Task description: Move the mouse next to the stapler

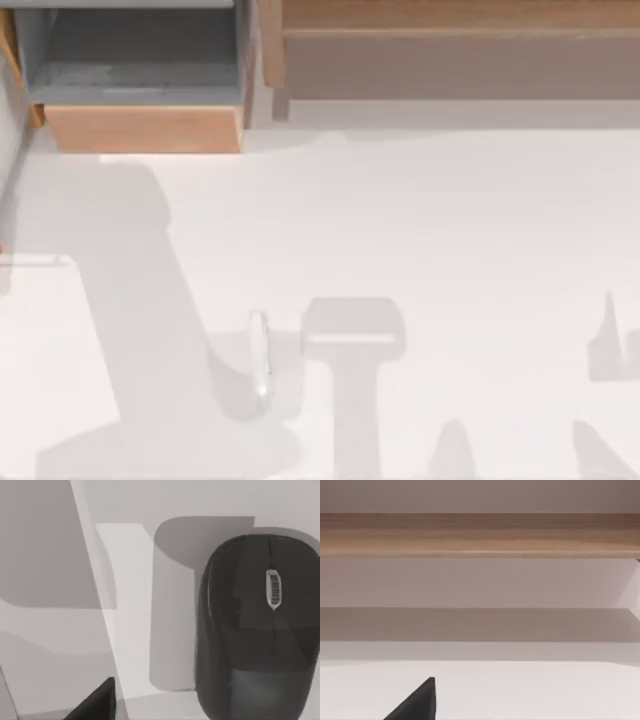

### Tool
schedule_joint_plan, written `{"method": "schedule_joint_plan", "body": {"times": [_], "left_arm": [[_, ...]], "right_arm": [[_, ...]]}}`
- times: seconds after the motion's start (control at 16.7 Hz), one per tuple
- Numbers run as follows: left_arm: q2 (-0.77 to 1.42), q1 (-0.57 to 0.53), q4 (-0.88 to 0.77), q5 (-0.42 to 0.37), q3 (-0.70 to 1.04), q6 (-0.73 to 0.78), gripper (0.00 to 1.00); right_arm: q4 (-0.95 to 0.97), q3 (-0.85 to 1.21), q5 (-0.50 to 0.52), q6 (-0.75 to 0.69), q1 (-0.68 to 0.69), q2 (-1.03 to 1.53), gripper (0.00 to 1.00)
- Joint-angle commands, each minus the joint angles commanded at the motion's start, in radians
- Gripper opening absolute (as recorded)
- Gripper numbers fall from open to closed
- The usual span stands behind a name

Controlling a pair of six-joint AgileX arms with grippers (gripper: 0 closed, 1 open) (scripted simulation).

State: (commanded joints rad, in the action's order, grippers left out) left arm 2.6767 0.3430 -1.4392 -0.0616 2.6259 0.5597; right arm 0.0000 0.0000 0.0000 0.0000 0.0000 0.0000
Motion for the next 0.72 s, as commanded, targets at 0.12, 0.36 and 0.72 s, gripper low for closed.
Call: {"method": "schedule_joint_plan", "body": {"times": [0.12,0.36,0.72], "left_arm": [[0.004,0.005,-0.008,-0.001,0.012,0.007,1.0],[0.058,0.032,-0.098,-0.005,0.157,0.04,1.0],[0.215,0.043,-0.287,-0.008,0.501,0.052,1.0]], "right_arm": [[0.0,0.0,0.0,0.0,0.0,0.0,1.0],[0.0,0.0,0.0,0.0,0.0,0.0,1.0],[0.0,0.0,0.0,0.0,0.0,0.0,1.0]]}}
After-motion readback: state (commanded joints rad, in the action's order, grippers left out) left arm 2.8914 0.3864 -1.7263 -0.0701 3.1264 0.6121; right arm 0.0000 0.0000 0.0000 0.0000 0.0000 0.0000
